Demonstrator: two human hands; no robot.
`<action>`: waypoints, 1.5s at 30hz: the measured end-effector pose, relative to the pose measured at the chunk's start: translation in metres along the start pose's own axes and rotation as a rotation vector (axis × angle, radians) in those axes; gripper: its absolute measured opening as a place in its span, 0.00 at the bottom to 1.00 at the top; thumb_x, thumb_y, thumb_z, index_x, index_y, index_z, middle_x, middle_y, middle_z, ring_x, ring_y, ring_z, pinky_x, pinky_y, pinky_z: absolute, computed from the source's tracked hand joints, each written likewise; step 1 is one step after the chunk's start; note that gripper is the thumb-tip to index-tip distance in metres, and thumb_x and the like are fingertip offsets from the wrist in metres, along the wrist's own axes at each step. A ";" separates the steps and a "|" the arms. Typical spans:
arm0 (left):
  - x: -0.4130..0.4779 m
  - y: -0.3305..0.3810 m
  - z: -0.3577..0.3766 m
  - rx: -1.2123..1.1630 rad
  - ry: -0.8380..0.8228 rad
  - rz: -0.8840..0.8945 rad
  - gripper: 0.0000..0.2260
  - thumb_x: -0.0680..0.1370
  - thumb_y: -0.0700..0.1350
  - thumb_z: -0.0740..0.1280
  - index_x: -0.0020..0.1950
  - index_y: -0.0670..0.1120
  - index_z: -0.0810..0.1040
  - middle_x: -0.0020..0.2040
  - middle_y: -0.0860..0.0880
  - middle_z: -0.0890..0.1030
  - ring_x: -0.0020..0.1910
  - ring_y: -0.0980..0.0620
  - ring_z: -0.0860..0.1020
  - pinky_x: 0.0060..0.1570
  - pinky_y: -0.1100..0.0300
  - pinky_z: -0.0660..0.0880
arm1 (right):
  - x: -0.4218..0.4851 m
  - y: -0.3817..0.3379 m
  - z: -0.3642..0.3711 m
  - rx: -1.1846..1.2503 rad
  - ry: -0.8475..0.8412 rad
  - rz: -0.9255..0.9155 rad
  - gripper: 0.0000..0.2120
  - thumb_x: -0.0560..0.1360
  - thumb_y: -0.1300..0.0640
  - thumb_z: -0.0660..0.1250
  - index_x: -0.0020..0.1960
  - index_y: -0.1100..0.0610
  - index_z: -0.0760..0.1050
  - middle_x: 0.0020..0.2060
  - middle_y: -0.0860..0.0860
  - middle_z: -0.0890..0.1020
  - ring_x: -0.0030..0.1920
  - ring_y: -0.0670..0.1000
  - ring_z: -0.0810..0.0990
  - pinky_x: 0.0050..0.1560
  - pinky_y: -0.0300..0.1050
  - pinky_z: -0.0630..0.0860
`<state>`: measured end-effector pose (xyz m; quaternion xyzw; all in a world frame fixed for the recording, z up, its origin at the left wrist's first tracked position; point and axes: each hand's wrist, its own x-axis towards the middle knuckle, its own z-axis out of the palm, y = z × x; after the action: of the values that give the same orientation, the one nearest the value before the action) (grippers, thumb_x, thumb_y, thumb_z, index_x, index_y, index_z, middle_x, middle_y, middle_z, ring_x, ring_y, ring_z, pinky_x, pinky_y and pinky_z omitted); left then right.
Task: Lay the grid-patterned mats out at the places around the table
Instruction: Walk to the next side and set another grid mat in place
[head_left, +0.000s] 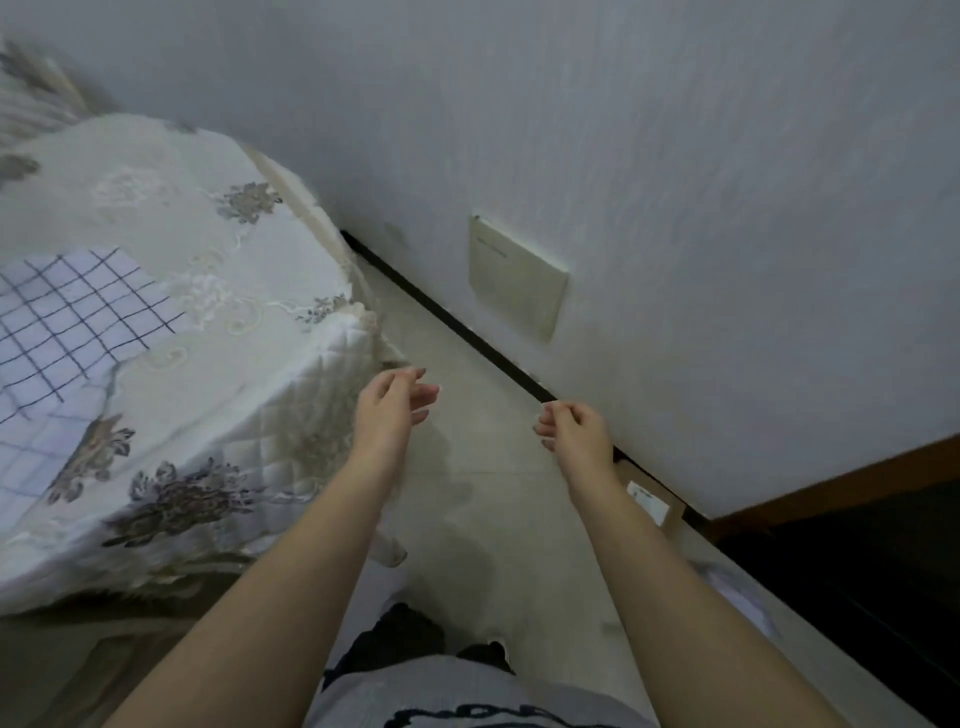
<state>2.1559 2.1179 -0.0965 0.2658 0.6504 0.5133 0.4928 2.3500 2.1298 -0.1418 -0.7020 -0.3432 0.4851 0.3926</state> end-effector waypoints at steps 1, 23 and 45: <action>0.004 0.008 -0.004 -0.017 0.025 0.017 0.09 0.79 0.44 0.59 0.49 0.45 0.79 0.48 0.39 0.83 0.51 0.43 0.82 0.54 0.50 0.77 | 0.005 -0.009 0.011 -0.008 -0.035 -0.016 0.09 0.79 0.55 0.60 0.48 0.57 0.78 0.42 0.53 0.82 0.44 0.51 0.83 0.50 0.49 0.78; 0.124 0.119 -0.250 -0.369 0.631 0.239 0.08 0.78 0.44 0.62 0.50 0.44 0.80 0.47 0.39 0.84 0.51 0.44 0.82 0.56 0.48 0.78 | 0.021 -0.185 0.334 -0.031 -0.640 -0.331 0.10 0.79 0.59 0.59 0.46 0.55 0.78 0.39 0.51 0.82 0.42 0.52 0.83 0.46 0.46 0.79; 0.171 0.053 -0.389 0.162 1.086 -0.217 0.17 0.77 0.47 0.65 0.65 0.43 0.74 0.60 0.46 0.77 0.59 0.49 0.75 0.53 0.57 0.70 | -0.015 -0.161 0.586 -0.751 -1.220 -0.694 0.08 0.76 0.58 0.66 0.54 0.56 0.77 0.47 0.50 0.80 0.48 0.51 0.79 0.48 0.41 0.72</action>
<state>1.7287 2.1232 -0.1153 -0.0681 0.8718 0.4712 0.1151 1.7721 2.3185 -0.1229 -0.2509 -0.8373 0.4858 0.0014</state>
